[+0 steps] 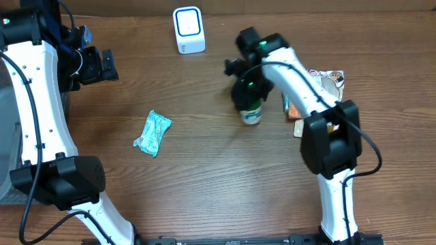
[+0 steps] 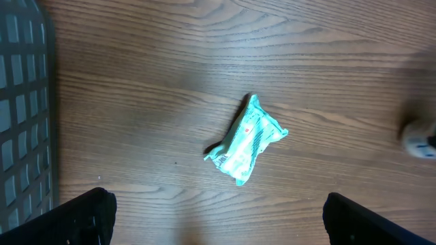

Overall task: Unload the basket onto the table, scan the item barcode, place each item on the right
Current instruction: 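Move the jar right and set it down beside the Kleenex packs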

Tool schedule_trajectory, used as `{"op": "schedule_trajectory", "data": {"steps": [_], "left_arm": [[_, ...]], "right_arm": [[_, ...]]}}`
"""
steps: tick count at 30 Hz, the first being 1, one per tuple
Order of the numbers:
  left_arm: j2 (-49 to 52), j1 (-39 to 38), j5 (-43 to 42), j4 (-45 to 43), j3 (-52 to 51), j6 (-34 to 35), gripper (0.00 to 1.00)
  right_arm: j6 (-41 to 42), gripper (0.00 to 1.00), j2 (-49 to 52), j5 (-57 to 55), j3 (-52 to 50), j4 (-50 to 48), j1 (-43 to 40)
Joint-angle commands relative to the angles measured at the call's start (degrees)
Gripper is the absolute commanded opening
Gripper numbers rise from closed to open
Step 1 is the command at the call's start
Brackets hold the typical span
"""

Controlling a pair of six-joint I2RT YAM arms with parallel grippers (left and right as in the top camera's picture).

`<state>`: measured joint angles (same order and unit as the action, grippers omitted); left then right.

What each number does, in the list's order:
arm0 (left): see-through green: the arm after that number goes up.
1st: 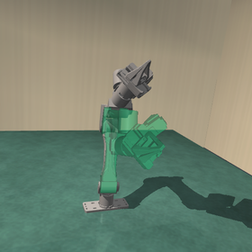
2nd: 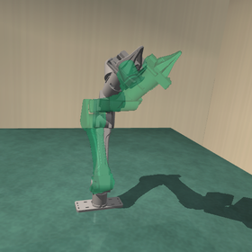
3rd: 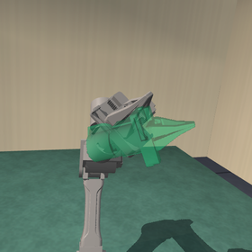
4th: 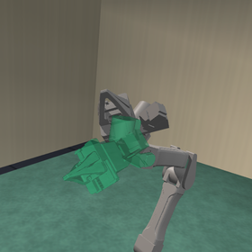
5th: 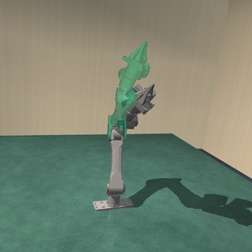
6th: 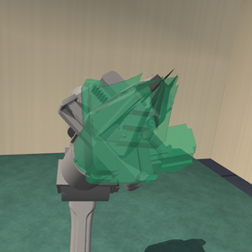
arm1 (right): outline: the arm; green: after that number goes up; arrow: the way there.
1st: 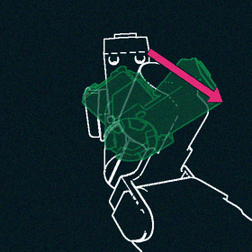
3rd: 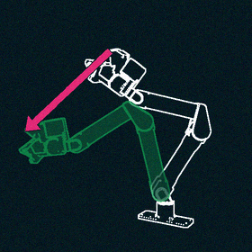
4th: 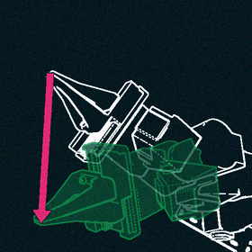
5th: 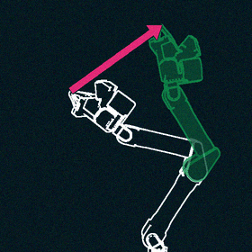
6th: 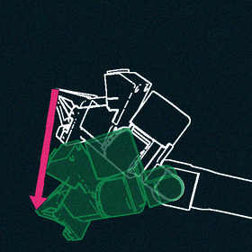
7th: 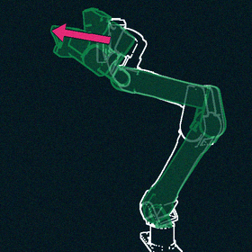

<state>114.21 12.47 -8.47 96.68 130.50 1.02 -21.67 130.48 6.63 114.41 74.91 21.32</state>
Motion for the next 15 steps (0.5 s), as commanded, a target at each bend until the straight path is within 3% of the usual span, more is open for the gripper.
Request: {"op": "schedule_trajectory", "data": {"steps": [1,15], "left_arm": [[-1.40,0.11,0.09,0.11,1.14,-1.05,1.00],[-1.40,0.11,0.09,0.11,1.14,-1.05,0.99]], "right_arm": [[0.94,0.48,-0.55,-0.52,0.28,0.09,-3.02],[0.90,0.52,-0.50,3.89,0.26,0.35,-7.21]]}}
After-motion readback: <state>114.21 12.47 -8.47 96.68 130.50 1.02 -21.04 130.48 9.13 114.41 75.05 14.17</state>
